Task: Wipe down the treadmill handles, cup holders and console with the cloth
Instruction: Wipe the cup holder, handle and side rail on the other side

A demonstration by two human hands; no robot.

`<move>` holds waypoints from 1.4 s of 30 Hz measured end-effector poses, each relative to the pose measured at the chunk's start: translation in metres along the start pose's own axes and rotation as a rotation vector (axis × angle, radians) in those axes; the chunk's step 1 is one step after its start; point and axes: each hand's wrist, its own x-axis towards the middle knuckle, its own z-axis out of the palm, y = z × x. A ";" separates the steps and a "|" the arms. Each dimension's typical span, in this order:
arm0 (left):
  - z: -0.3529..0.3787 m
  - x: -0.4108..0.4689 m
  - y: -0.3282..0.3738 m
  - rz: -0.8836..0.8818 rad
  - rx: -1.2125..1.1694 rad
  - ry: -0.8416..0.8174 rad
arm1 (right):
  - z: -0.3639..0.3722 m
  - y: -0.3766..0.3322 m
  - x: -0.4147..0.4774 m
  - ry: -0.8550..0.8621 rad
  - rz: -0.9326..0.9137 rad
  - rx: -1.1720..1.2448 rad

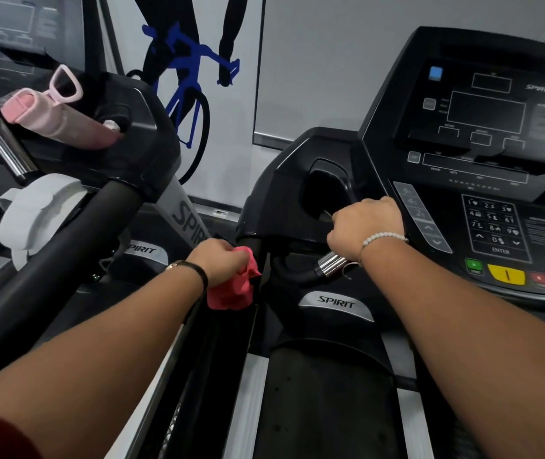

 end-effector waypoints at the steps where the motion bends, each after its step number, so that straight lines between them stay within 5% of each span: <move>1: 0.002 0.002 0.005 0.007 0.076 -0.007 | 0.000 0.000 0.000 -0.001 0.003 0.000; 4: 0.026 -0.004 0.014 0.156 0.496 0.053 | 0.000 -0.001 0.000 -0.010 0.004 0.005; 8: 0.045 -0.010 0.003 0.420 0.741 0.094 | -0.001 0.000 0.000 -0.004 0.002 0.008; 14: 0.035 0.009 -0.002 0.318 0.330 -0.023 | -0.001 -0.001 -0.001 0.005 -0.002 0.006; 18: 0.026 0.009 -0.014 -0.078 -0.142 -0.036 | -0.003 -0.001 -0.003 -0.006 -0.009 -0.007; 25: 0.021 0.011 -0.001 -0.079 0.040 -0.155 | -0.002 -0.003 0.000 -0.014 0.013 -0.027; 32: 0.061 -0.049 0.009 0.264 0.846 0.108 | -0.002 -0.003 -0.002 -0.001 0.021 -0.005; 35: 0.062 -0.062 0.004 0.398 0.786 0.022 | -0.003 -0.003 -0.003 0.007 0.017 -0.011; 40: 0.056 -0.029 0.013 0.117 0.383 0.025 | -0.003 -0.003 -0.005 0.003 0.013 -0.024; 42: 0.056 -0.018 0.016 0.028 0.390 0.028 | -0.002 -0.003 -0.004 -0.002 0.017 -0.032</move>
